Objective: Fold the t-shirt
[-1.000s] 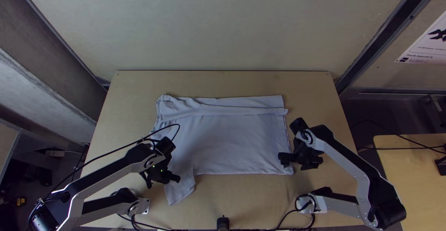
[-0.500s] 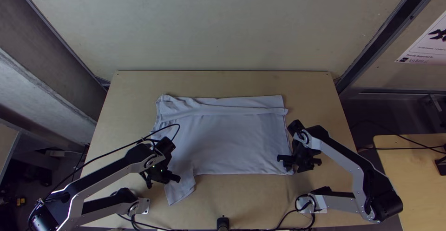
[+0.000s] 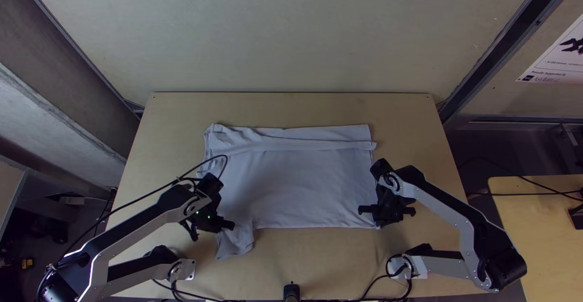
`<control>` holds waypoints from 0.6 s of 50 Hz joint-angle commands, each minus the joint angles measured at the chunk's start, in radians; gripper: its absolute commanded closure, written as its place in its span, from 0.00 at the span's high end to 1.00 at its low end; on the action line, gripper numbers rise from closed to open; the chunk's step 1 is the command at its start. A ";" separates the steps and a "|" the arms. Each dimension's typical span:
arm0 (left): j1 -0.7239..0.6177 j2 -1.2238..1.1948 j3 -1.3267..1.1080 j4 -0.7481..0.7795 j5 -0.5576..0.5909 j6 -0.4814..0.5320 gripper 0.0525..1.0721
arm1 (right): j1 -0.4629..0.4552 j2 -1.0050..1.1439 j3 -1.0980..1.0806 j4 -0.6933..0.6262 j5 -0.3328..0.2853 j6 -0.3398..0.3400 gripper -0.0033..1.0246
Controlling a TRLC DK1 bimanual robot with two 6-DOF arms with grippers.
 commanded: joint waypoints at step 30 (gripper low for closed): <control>0.346 -0.112 0.188 -0.144 -0.015 0.279 0.03 | -0.149 -0.112 0.124 -0.012 0.052 -0.050 0.02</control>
